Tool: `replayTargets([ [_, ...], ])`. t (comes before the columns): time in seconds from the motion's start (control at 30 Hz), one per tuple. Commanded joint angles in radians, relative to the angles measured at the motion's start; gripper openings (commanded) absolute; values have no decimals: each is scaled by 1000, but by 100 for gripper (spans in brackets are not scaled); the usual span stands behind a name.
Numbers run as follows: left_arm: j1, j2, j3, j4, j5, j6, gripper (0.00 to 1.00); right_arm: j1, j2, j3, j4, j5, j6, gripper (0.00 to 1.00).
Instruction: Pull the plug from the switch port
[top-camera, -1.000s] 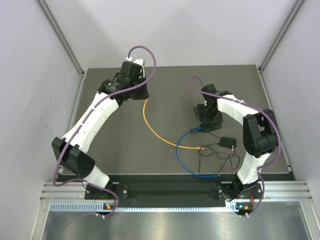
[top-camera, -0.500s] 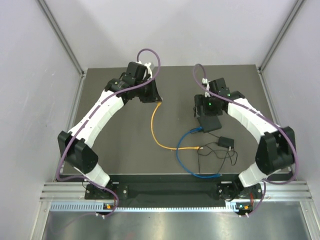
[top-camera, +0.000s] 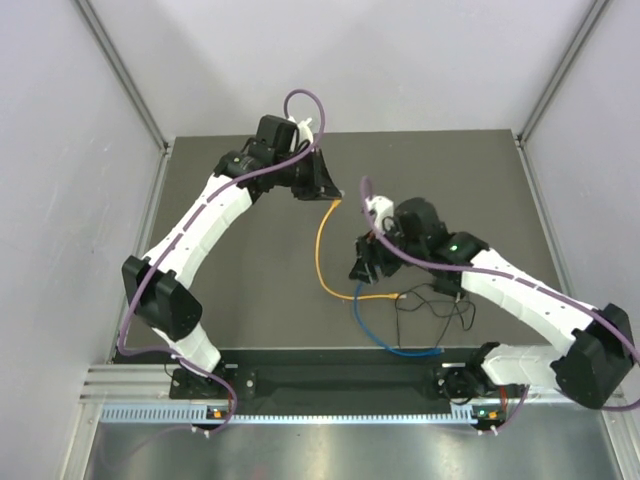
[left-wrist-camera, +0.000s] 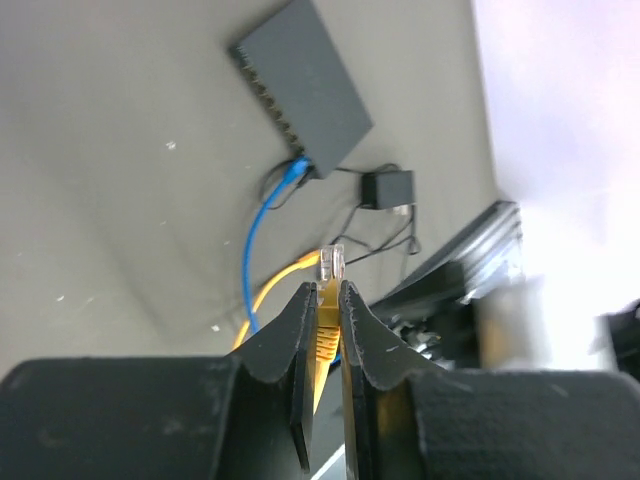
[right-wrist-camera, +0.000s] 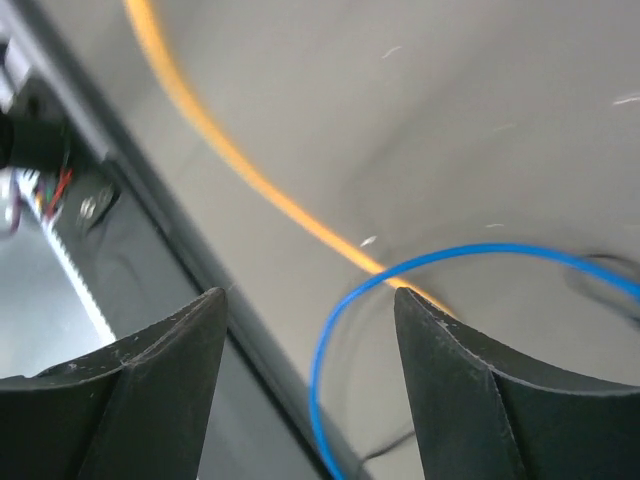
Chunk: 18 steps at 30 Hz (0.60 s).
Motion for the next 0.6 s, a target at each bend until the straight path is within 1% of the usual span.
replayTargets([
  [0.0, 7, 8, 77, 46, 77, -51, 0, 104, 29, -1, 94, 2, 20, 67],
  [0.13, 14, 14, 80, 108, 153, -157, 0, 180, 86, 48, 131, 45, 15, 67],
  [0.17, 14, 14, 81, 134, 167, -174, 0, 200, 92, 53, 139, 84, 14, 68],
  [0.23, 13, 11, 80, 158, 198, -217, 0, 208, 115, 68, 152, 98, 14, 68],
  [0.37, 14, -1, 75, 188, 210, -254, 0, 231, 167, 103, 174, 100, 18, 68],
  [0.47, 14, -10, 57, 216, 236, -292, 0, 245, 205, 123, 178, 163, 20, 63],
  [0.5, 14, -20, 40, 237, 239, -309, 0, 247, 219, 126, 182, 173, 21, 56],
  [0.57, 13, -29, 25, 250, 243, -317, 0, 247, 230, 133, 176, 209, 32, 46],
])
